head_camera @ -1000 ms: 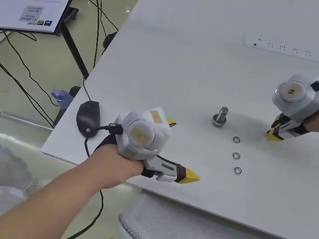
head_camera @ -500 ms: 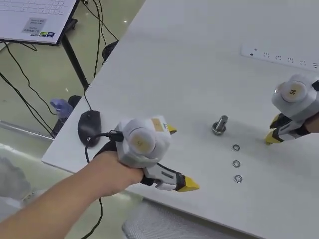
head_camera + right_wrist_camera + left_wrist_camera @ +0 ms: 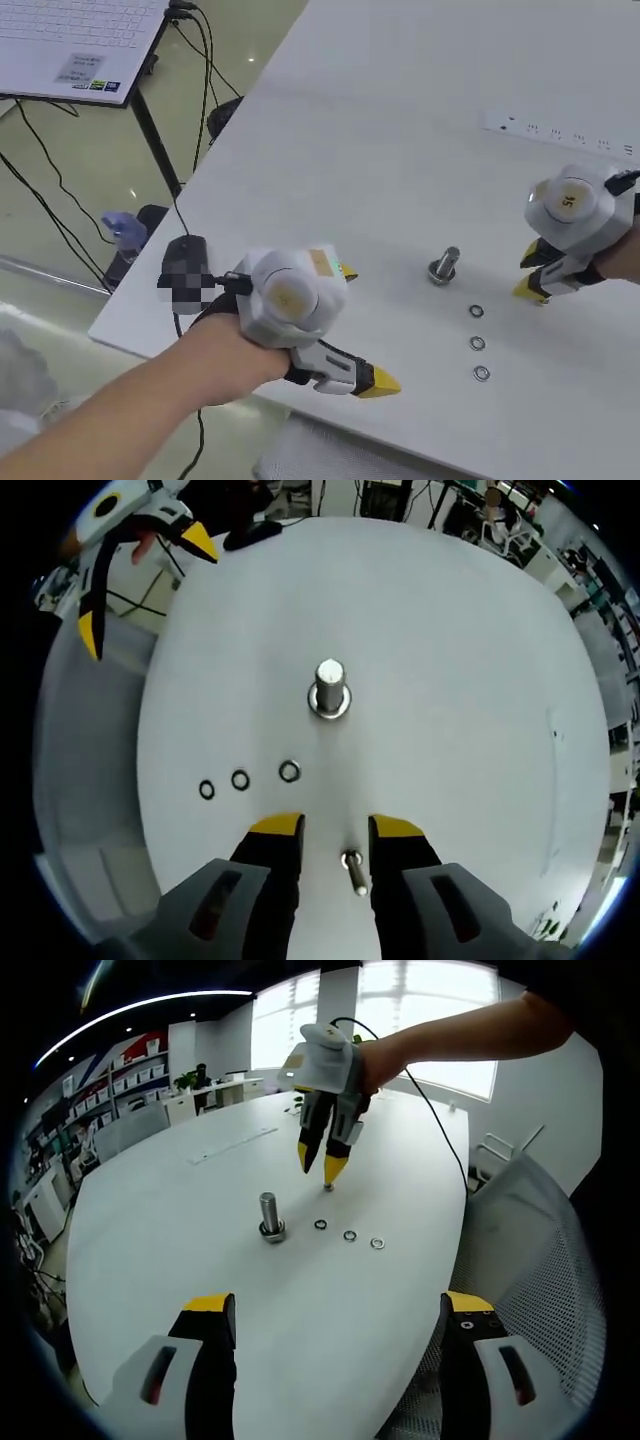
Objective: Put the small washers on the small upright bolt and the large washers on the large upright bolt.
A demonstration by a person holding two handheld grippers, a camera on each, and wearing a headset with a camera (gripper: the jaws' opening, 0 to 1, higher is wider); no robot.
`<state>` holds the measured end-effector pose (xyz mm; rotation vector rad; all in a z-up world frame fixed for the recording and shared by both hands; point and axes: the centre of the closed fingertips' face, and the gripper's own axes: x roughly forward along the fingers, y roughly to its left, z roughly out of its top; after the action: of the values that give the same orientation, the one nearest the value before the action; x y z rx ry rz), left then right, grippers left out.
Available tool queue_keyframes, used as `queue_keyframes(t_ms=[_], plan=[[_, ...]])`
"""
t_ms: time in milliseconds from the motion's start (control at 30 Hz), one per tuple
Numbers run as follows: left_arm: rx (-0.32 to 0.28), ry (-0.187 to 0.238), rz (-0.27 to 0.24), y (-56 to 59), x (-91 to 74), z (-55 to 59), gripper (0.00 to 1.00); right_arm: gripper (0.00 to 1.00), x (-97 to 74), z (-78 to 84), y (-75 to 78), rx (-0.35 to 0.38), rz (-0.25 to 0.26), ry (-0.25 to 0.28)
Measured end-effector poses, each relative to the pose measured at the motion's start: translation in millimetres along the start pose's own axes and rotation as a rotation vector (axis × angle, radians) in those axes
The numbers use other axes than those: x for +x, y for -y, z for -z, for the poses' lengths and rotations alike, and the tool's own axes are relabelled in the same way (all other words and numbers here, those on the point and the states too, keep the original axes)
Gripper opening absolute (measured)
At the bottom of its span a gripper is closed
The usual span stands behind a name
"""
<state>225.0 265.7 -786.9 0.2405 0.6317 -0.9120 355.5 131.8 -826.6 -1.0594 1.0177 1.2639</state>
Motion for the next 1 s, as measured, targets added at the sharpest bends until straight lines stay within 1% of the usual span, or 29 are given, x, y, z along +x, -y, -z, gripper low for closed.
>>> queue_keyframes(t_ms=[67, 133, 233, 333, 433, 500, 700, 833, 1000], plan=[[0.001, 0.015, -0.017, -1.3, -2.0, -2.0, 0.84, 0.27, 1.3, -3.8, -4.1, -0.023, -0.009, 0.004], [-0.017, 0.022, -0.011, -0.1, -2.0, -1.6, 0.85, 0.27, 1.9, -6.8, -7.0, -0.032, -0.014, 0.009], [-0.001, 0.003, -0.008, 1.4, -1.4, 3.0, 0.85, 0.27, 3.4, -11.1, -12.5, -0.054, -0.026, 0.02], [-0.007, 0.009, -0.008, 2.2, -2.5, 2.8, 0.84, 0.27, 5.1, -13.8, -17.8, -0.061, -0.035, 0.025], [-0.009, 0.009, -0.006, 2.9, -2.8, 4.0, 0.84, 0.27, 9.1, -18.0, -24.6, -0.056, -0.049, 0.05], [-0.01, 0.01, -0.006, 2.9, -3.1, 4.4, 0.83, 0.27, 14.3, -18.1, -27.7, -0.052, -0.056, 0.06], [-0.014, 0.01, -0.009, 1.8, -4.7, 6.7, 0.83, 0.26, 26.4, -14.5, -32.8, -0.046, -0.066, 0.051], [-0.017, 0.005, -0.01, 1.6, -5.4, 8.6, 0.83, 0.26, 34.4, -14.0, -33.3, -0.048, -0.06, 0.047], [-0.02, 0.012, -0.009, 2.6, -8.7, 6.4, 0.83, 0.25, 43.9, -14.4, -33.4, -0.047, -0.055, 0.049]])
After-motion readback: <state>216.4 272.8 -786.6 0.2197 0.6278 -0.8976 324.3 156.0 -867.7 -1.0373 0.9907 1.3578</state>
